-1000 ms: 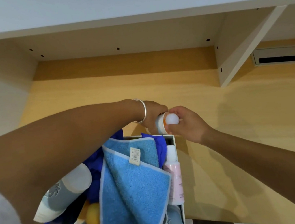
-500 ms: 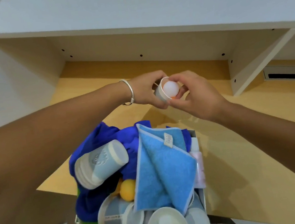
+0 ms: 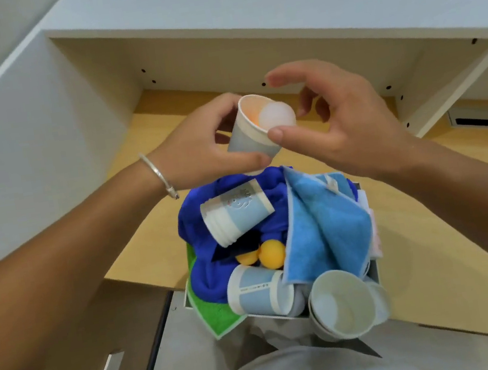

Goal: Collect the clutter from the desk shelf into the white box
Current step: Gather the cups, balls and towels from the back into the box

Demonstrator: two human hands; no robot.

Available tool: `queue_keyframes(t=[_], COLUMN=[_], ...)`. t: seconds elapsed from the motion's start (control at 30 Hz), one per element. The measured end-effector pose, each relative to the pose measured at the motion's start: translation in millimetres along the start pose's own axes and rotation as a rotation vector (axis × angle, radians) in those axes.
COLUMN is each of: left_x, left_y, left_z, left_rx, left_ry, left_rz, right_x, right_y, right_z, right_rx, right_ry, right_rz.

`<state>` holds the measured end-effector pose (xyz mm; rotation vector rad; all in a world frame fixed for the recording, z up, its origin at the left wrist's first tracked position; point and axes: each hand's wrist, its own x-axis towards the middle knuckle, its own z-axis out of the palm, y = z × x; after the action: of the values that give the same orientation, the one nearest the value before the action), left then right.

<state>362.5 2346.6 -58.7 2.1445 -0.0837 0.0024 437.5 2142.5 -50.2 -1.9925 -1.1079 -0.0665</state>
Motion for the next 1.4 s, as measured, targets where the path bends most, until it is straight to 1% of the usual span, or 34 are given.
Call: queue_keyframes(t=[0.17, 0.33, 0.47, 0.57, 0.73, 0.87, 1.2, 1.4], left_x=[-58.6, -102.7, -116.9, -119.0, -118.6, -120.8, -128.0, -133.7], left_y=[18.3, 27.4, 25.0, 23.5, 25.0, 28.8, 25.0, 28.0], left_z=[1.7, 25.9, 52.1, 70.8, 89.4, 99.5, 122.0, 116.8], left_rx=[0.026, 0.166, 0.479, 0.728, 0.909, 0.931, 0.86, 0.808], left_ry=[0.02, 0.051, 0.087, 0.136, 0.211, 0.243, 0.287, 0.218], left_rz=[0.018, -0.016, -0.017, 0.025, 0.017, -0.033, -0.003, -0.023], right_x=[-23.8, -55.1, -76.4, -88.8, -104.7, -117.3, -135.7, -135.2], right_y=[-25.9, -35.4, -35.0, -28.7, -13.0, -1.1, 18.1, 25.9], right_z=[1.7, 4.7, 9.0, 11.6, 9.1, 5.8, 2.7, 3.3], right_rx=[0.008, 0.031, 0.022, -0.007, -0.039, -0.025, 0.032, 0.059], right_ry=[-0.038, -0.017, -0.002, -0.043, -0.122, -0.169, -0.211, -0.194], right_rz=[-0.043, 0.048, 0.197, 0.284, 0.299, 0.269, 0.233, 0.235])
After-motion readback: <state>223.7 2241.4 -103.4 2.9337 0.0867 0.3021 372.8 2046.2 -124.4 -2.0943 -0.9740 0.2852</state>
